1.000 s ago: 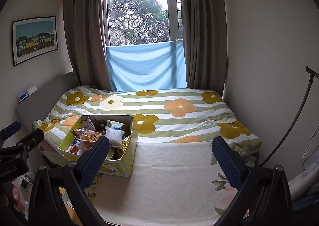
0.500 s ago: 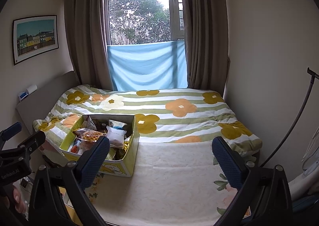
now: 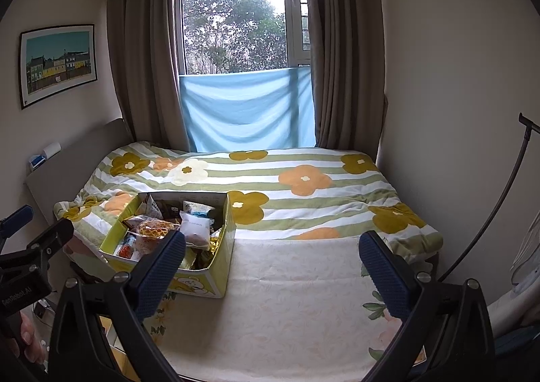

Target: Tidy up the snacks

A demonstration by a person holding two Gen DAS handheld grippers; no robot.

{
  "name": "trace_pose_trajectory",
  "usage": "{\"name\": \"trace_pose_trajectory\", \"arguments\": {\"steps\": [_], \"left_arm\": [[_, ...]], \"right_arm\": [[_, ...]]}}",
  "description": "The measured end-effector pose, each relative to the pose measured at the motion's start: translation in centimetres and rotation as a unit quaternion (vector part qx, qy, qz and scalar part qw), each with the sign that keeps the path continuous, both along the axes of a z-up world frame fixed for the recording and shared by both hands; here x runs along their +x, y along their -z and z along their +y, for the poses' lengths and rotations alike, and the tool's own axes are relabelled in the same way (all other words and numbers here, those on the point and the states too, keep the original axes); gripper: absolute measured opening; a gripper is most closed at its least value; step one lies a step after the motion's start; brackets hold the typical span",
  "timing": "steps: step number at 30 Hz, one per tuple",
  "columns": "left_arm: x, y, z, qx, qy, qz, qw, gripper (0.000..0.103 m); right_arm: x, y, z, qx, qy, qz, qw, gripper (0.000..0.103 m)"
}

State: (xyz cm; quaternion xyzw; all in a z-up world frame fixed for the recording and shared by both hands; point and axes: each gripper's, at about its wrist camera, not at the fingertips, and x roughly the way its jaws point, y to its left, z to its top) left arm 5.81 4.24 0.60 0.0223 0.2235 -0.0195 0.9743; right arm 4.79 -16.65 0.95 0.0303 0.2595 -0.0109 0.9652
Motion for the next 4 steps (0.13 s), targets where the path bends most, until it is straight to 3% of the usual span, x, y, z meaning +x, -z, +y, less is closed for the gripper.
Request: {"name": "trace_pose_trajectory", "arguments": {"steps": [4], "left_arm": [[0.12, 0.39, -0.07, 0.006, 0.001, 0.001, 1.0000, 0.103]], "right_arm": [[0.10, 0.35, 0.11, -0.001, -0.002, 0.004, 1.000, 0.102]]}}
